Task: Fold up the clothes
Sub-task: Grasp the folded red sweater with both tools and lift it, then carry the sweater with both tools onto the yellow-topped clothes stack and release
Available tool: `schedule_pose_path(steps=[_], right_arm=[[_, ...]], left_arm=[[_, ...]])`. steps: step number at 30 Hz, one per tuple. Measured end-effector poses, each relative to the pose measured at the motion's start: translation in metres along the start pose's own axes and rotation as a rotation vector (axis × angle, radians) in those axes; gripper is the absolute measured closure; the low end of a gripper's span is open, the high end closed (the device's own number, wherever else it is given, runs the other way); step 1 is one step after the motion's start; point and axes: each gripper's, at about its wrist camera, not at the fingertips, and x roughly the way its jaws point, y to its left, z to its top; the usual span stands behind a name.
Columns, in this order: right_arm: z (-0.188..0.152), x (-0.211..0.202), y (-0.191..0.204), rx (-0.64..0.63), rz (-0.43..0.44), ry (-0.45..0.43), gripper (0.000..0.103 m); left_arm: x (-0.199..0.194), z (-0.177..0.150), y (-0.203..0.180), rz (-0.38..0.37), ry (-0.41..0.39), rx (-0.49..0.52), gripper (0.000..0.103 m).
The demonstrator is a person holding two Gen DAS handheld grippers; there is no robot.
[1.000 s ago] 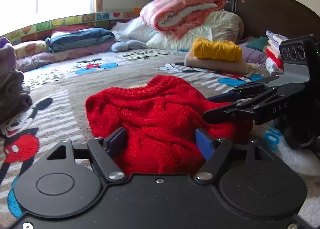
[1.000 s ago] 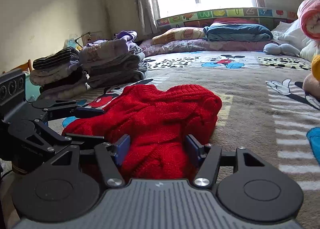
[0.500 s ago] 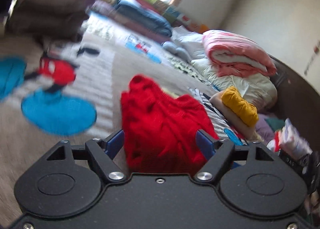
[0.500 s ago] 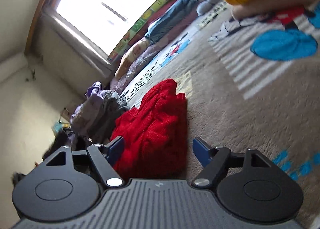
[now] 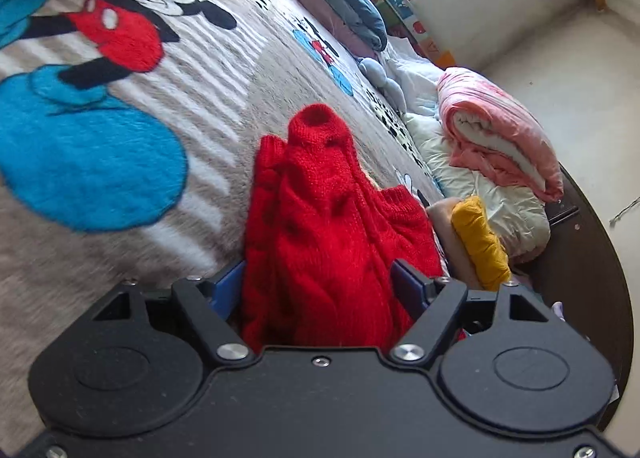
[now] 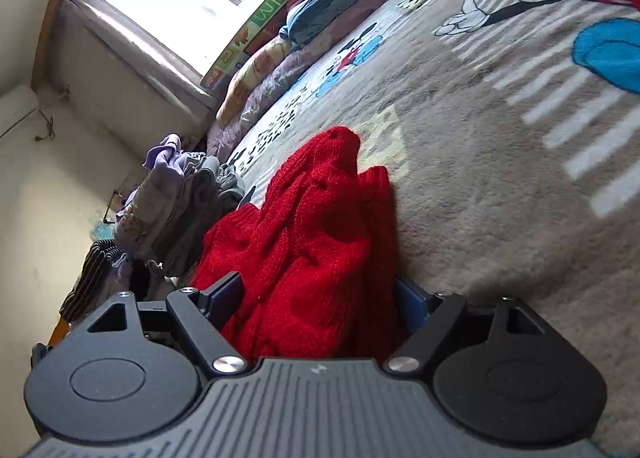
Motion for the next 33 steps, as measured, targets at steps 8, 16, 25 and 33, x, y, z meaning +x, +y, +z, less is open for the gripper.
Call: schedule_pose_path(steps=[8,16,25,33], right_arm=[[-0.008,-0.011,-0.005,0.058,0.076,-0.057,0.049],[0.003,-0.055,-0.011,0.186,0.252,-0.196,0.051],[0.09,-0.136,-0.033,0.163,0.276,-0.533,0.051],[0.179,-0.158,-0.074,0.146,0.218,-0.835,0.051]], left_arm=[[-0.007,0.0,0.006,-0.078,-0.002,-0.093,0.051],[-0.016,0.006,-0.033,-0.266,-0.02,-0.113,0.052],[0.086,0.061,-0.157,-0.522,0.074,0.09,0.052],[0.205,0.109,-0.261,-0.706,0.169,0.242,0.052]])
